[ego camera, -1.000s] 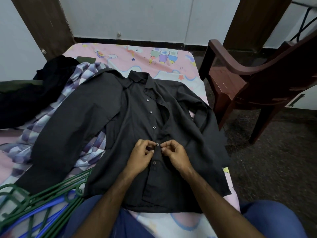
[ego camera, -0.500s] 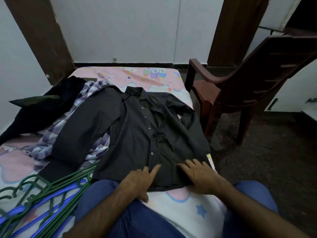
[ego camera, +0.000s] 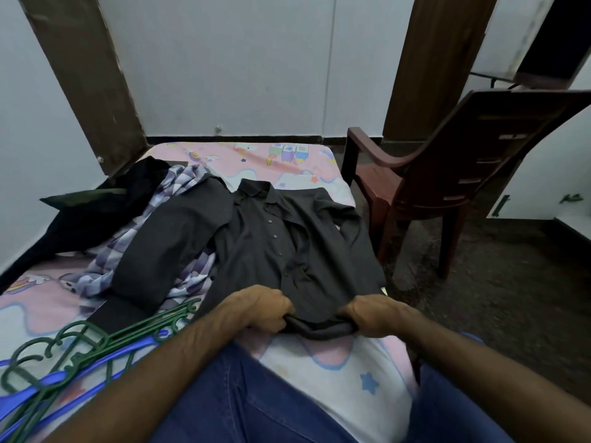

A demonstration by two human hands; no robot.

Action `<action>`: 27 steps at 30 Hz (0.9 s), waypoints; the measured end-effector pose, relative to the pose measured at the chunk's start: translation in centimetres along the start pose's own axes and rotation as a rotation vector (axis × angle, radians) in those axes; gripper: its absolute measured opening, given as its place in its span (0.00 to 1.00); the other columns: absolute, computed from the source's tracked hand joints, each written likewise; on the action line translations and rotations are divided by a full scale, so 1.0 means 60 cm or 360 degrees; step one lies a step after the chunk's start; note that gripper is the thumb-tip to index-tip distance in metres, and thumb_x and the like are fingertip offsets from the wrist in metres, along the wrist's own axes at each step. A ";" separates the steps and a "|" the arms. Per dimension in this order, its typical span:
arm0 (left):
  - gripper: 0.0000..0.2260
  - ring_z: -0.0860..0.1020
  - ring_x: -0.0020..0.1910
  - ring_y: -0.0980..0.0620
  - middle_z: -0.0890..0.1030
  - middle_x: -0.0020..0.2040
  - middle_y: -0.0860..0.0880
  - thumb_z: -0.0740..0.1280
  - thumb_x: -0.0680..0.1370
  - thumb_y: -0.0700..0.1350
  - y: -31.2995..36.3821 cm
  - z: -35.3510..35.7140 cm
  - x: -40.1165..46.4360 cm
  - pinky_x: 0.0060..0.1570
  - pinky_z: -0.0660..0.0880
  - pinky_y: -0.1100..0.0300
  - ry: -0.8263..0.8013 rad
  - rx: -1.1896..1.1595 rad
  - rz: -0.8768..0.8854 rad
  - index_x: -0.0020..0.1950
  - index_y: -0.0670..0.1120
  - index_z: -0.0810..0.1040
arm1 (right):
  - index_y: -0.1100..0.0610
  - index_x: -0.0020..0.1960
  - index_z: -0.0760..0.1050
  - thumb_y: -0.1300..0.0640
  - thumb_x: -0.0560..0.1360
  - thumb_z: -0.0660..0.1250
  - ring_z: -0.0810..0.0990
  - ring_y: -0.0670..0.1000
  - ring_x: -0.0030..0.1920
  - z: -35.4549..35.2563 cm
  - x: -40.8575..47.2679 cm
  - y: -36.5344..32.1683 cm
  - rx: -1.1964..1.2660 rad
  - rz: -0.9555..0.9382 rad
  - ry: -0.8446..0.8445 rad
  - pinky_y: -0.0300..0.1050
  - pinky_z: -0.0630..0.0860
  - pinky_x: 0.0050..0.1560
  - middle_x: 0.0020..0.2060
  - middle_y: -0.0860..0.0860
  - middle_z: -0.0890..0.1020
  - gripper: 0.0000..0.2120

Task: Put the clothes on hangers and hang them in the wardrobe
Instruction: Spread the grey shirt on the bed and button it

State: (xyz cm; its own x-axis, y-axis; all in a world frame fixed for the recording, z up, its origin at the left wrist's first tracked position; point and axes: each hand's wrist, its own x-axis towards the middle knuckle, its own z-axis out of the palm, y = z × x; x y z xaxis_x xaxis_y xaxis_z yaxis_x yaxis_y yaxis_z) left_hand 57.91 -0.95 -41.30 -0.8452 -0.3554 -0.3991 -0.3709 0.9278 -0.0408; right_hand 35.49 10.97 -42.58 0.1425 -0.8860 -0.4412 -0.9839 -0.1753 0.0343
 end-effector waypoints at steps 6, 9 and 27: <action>0.11 0.79 0.50 0.50 0.82 0.51 0.51 0.68 0.77 0.50 0.073 0.009 -0.005 0.55 0.76 0.55 -0.0698 -0.0635 0.0195 0.55 0.47 0.83 | 0.64 0.62 0.77 0.64 0.79 0.61 0.79 0.56 0.40 0.004 -0.027 -0.030 0.0289 0.0073 -0.0856 0.40 0.73 0.33 0.53 0.62 0.81 0.14; 0.15 0.80 0.46 0.48 0.83 0.48 0.44 0.69 0.79 0.54 0.062 0.016 0.009 0.51 0.77 0.54 -0.0814 -0.1052 0.0154 0.55 0.43 0.81 | 0.62 0.63 0.75 0.73 0.77 0.62 0.79 0.43 0.31 0.025 0.012 -0.012 0.0724 0.0092 -0.1147 0.32 0.74 0.28 0.57 0.65 0.80 0.16; 0.04 0.75 0.40 0.60 0.74 0.47 0.51 0.72 0.75 0.40 -0.095 0.165 0.193 0.49 0.76 0.58 0.1129 -0.1334 -0.0626 0.48 0.45 0.80 | 0.52 0.56 0.71 0.48 0.75 0.67 0.82 0.58 0.55 0.035 0.241 -0.054 0.1446 0.1200 0.0685 0.47 0.73 0.49 0.52 0.52 0.82 0.13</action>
State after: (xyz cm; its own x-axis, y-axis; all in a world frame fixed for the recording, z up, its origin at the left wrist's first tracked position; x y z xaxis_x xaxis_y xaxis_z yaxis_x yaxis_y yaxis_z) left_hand 54.07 -9.22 -54.76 -0.5424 -0.8317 0.1188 -0.5694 0.4680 0.6758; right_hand 40.51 -0.37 -50.98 -0.6314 -0.7350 -0.2471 -0.5302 0.6418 -0.5540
